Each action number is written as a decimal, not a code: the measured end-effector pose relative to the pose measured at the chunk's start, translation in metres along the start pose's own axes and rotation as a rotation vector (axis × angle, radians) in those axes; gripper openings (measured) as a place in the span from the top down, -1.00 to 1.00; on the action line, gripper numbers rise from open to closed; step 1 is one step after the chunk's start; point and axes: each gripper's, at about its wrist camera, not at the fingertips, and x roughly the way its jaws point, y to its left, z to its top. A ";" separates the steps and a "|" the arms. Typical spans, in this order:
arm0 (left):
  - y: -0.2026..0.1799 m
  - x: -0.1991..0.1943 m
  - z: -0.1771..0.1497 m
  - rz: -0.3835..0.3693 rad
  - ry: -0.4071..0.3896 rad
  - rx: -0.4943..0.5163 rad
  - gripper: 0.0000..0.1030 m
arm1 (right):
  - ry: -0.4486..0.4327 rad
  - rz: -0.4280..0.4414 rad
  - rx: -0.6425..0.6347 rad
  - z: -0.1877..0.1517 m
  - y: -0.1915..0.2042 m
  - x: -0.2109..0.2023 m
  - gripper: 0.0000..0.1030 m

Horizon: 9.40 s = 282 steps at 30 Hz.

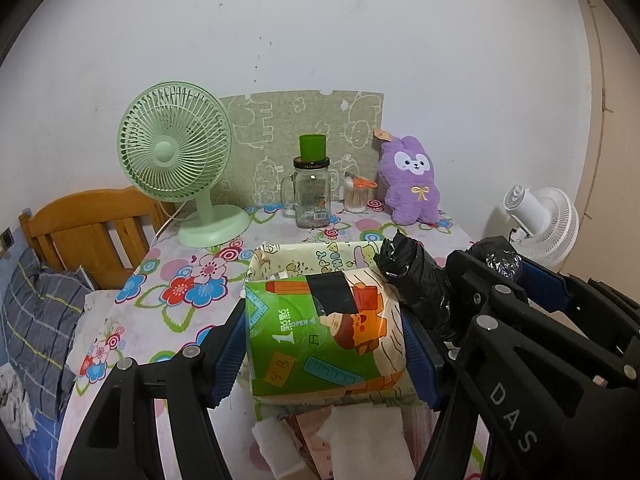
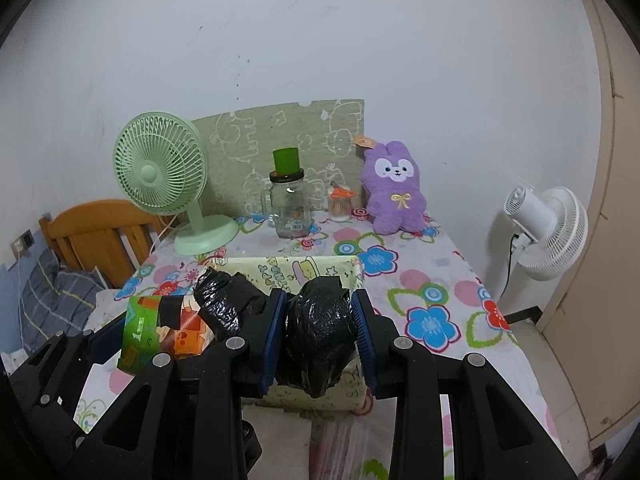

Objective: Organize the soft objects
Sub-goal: 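Lower the black plastic bag into the fabric box and open the right gripper, then withdraw the right gripper from the box back toward the remaining items, then lower the right gripper onto the clear red-striped plastic bags and close it, then close the left gripper on the white folded pad while the right gripper holds the clear bags, then lift the white pad with the left gripper while the right gripper carries the clear bags toward the box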

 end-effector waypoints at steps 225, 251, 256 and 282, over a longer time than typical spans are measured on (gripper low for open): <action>-0.054 0.051 -0.111 0.074 0.216 0.117 -0.87 | 0.291 0.099 0.091 -0.121 -0.056 0.045 0.50; -0.045 0.055 -0.114 0.045 0.242 0.100 0.03 | 0.325 0.076 0.082 -0.126 -0.048 0.053 0.50; -0.043 0.046 -0.115 0.044 0.229 0.097 0.08 | 0.320 0.072 0.078 -0.127 -0.045 0.047 0.50; -0.024 -0.011 -0.103 0.028 0.143 0.039 0.14 | 0.235 0.074 0.042 -0.108 -0.018 -0.001 0.50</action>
